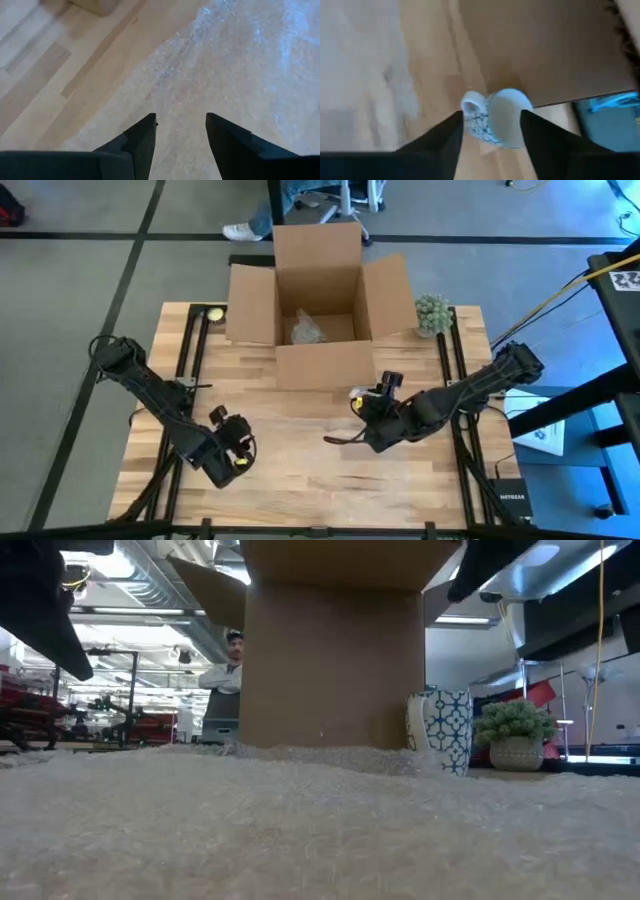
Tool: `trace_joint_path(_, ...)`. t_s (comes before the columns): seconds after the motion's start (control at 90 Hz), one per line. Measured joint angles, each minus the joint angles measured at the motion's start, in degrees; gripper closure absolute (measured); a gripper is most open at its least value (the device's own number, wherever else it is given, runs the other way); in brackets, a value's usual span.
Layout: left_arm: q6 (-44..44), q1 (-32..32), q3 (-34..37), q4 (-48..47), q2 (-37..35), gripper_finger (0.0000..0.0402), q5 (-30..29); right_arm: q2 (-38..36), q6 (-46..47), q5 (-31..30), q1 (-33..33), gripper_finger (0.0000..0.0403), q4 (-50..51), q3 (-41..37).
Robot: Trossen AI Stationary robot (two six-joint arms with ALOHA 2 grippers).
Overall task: Wrap mug
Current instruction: Wrap the white mug with bubble wrap
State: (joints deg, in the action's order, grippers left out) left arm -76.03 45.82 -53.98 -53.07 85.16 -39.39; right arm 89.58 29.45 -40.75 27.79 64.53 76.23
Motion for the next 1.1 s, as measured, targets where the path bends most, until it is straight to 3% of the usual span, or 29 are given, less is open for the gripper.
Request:
trace_joint_path(0.3,0.0,-0.1,0.0,0.0,0.0,0.0245,-0.3,-0.3,-4.4,7.5,-2.4,0.0192,-8.8,-9.0)
trace_joint_path(0.722,0.1,-0.1,0.2,0.2,0.2,0.0245,-0.4,-0.5,-14.8,14.2,-9.8,0.0201,-14.1,-10.3)
trace_joint_path(1.1,0.2,0.0,0.2,0.2,0.2,0.0245,-0.3,0.6,-18.2,15.4,-11.8,0.0201,-16.1,-14.6)
